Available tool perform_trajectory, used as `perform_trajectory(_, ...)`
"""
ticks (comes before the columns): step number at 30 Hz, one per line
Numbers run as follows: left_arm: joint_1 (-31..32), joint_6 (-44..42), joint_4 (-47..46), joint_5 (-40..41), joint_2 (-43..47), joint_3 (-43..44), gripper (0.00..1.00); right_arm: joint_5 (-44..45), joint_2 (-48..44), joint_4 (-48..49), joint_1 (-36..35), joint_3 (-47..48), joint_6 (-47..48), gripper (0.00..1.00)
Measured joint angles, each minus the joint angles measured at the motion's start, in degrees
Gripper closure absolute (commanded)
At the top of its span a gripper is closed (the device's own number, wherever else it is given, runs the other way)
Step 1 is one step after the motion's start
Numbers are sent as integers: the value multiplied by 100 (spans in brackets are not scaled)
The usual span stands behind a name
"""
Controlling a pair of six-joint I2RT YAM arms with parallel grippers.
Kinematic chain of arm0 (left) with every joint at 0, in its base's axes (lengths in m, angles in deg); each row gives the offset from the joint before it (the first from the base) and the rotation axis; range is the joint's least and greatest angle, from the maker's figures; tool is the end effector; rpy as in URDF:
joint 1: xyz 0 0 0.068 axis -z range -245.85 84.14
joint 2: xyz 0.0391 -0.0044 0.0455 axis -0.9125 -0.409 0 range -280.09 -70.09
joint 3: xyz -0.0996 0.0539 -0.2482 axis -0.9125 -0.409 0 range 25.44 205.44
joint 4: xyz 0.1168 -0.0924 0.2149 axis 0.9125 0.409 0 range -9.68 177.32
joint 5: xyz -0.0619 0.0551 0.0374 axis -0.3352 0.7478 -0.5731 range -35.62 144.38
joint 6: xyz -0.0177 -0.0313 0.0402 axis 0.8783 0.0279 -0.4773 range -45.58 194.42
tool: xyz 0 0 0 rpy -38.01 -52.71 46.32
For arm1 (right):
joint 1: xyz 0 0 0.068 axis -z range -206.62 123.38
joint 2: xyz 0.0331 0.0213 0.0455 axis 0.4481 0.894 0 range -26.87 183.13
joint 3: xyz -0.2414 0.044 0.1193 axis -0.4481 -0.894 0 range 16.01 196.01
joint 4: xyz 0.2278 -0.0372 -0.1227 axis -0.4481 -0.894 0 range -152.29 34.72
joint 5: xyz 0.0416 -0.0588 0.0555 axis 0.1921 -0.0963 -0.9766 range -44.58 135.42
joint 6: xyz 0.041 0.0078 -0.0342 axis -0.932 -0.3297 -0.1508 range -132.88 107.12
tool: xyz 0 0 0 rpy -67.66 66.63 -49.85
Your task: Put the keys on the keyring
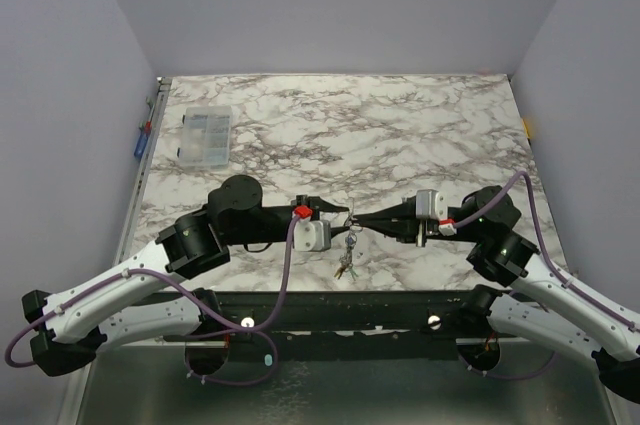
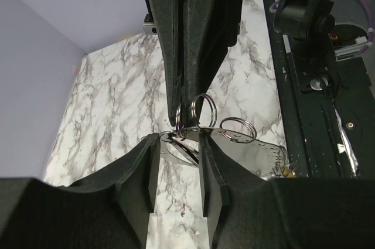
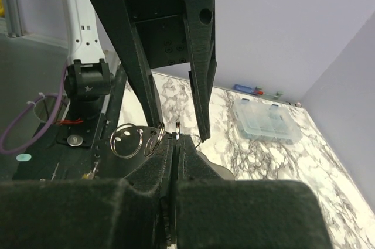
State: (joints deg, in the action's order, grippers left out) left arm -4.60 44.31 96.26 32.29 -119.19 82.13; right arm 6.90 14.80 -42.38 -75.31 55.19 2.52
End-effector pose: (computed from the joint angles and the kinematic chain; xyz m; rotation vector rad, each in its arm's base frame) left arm 0.0785 -0.1713 0.3894 1.4473 1.0037 -0.7294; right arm 0.0958 0.1425 0.3568 -1.2240 0.8632 0.9374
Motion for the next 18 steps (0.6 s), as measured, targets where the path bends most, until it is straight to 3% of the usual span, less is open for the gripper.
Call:
perform_trajectory(9, -2, -87, -13, -44, -46, 0, 84, -205, 87, 11, 4, 22, -37, 99)
perform_trajectory(14, -4, -101, 26, -44, -46, 0, 86, -251, 170, -90, 17, 107, -31, 99)
perform_trajectory(16, -4, -96, 39, -46, -46, 0, 100, -264, 192, -105, 17, 107, -31, 99)
perform_trajectory(18, -4, -87, 66, -46, -46, -2, 100, -280, 234, -125, 28, 129, -20, 99)
